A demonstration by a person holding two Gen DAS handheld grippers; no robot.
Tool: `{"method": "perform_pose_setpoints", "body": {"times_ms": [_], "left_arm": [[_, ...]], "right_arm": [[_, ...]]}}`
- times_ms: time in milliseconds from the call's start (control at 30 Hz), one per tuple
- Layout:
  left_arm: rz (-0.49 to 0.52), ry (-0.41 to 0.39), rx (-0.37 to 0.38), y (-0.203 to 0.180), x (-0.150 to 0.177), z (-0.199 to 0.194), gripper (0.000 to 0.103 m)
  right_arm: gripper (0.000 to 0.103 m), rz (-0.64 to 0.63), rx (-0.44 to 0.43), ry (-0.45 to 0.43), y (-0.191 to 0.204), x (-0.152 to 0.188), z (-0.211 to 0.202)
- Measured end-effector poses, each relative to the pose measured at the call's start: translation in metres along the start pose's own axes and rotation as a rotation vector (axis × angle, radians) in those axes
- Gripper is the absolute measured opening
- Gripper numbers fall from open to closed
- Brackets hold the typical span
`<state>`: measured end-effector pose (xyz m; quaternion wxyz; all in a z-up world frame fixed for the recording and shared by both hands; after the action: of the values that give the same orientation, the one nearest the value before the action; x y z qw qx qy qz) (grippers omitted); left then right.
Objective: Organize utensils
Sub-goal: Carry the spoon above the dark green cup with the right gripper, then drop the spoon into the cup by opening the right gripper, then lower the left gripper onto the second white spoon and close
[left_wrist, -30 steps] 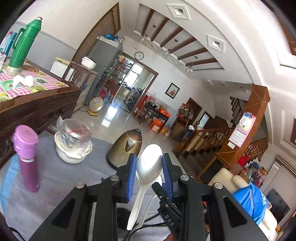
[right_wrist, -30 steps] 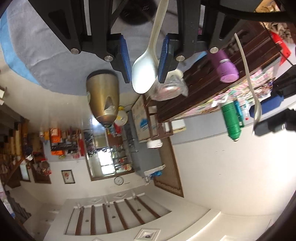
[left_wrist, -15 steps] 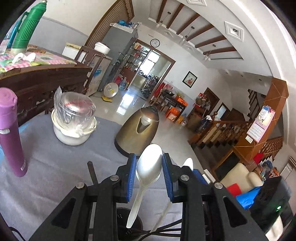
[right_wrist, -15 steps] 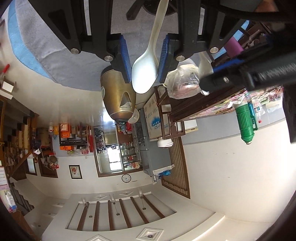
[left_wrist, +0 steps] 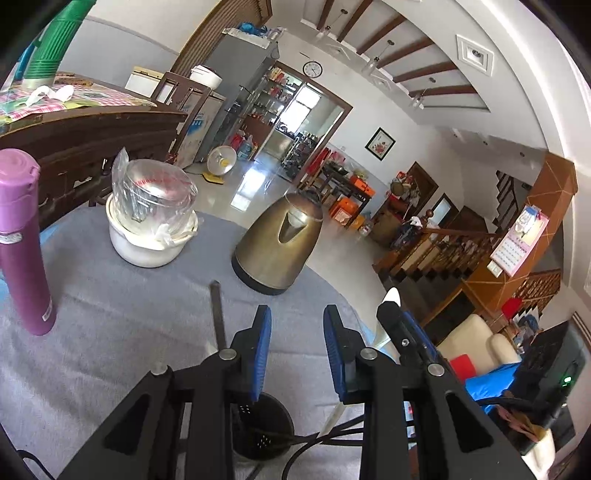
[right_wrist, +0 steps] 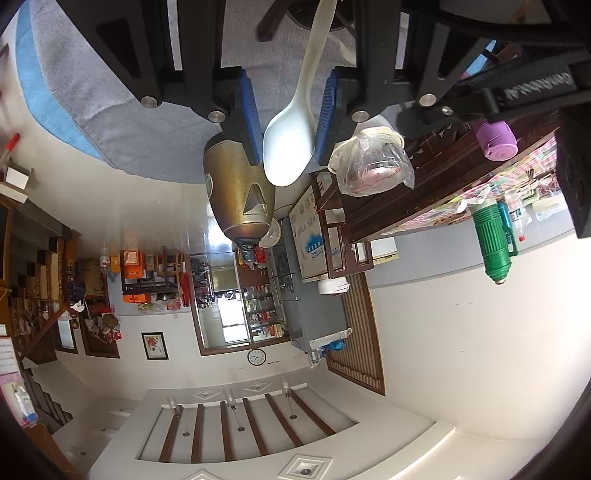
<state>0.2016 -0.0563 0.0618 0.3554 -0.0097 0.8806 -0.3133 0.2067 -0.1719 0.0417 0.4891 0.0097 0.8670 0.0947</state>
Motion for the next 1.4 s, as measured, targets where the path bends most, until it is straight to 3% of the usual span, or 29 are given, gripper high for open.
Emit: {"method": "perform_pose_setpoints", "body": {"times_ms": [100, 300, 433, 667, 833, 933, 1133, 1267, 1400], "left_arm": [[-0.003, -0.045, 0.008, 0.002, -0.006, -0.026, 0.030], [0.029, -0.177, -0.089, 0.018, -0.011, -0.088, 0.042], [0.033, -0.205, -0.201, 0.048, -0.006, -0.113, 0.047], [-0.073, -0.040, -0.306, 0.121, 0.014, -0.096, 0.047], [-0.146, 0.060, -0.294, 0.151, 0.028, -0.074, 0.047], [-0.181, 0.138, -0.256, 0.157, 0.033, -0.052, 0.047], [-0.243, 0.290, -0.234, 0.167, 0.034, 0.010, 0.047], [-0.300, 0.331, -0.235, 0.175, 0.024, 0.041, 0.047], [-0.382, 0.392, -0.267, 0.183, 0.016, 0.076, 0.047]], "right_arm": [[0.031, 0.006, -0.017, -0.018, 0.007, -0.002, -0.009], [0.031, -0.060, 0.024, -0.069, 0.032, -0.001, -0.018], [0.032, -0.117, 0.064, -0.071, 0.050, 0.007, -0.010], [0.033, -0.187, 0.146, -0.020, 0.061, 0.028, 0.010], [0.033, -0.164, 0.138, -0.016, 0.055, 0.032, -0.004], [0.033, -0.127, 0.122, -0.044, 0.048, 0.033, -0.025], [0.033, -0.030, 0.107, -0.182, 0.019, 0.035, -0.093], [0.036, 0.030, 0.159, -0.255, -0.018, 0.039, -0.136], [0.036, 0.089, 0.225, -0.247, -0.059, 0.047, -0.151]]}}
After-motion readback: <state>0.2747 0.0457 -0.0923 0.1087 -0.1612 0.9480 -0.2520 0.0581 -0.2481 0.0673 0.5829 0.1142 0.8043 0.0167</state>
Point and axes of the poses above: each gripper's, at about its wrist camera, not at the fingertips, and z roughly the way its jaws point, y to its left, x to its underside, the point moved 2 cm from there along z, roughly the way its jaws point, and after that the axes turned 12 degrees about y, right-handed, at the moved point
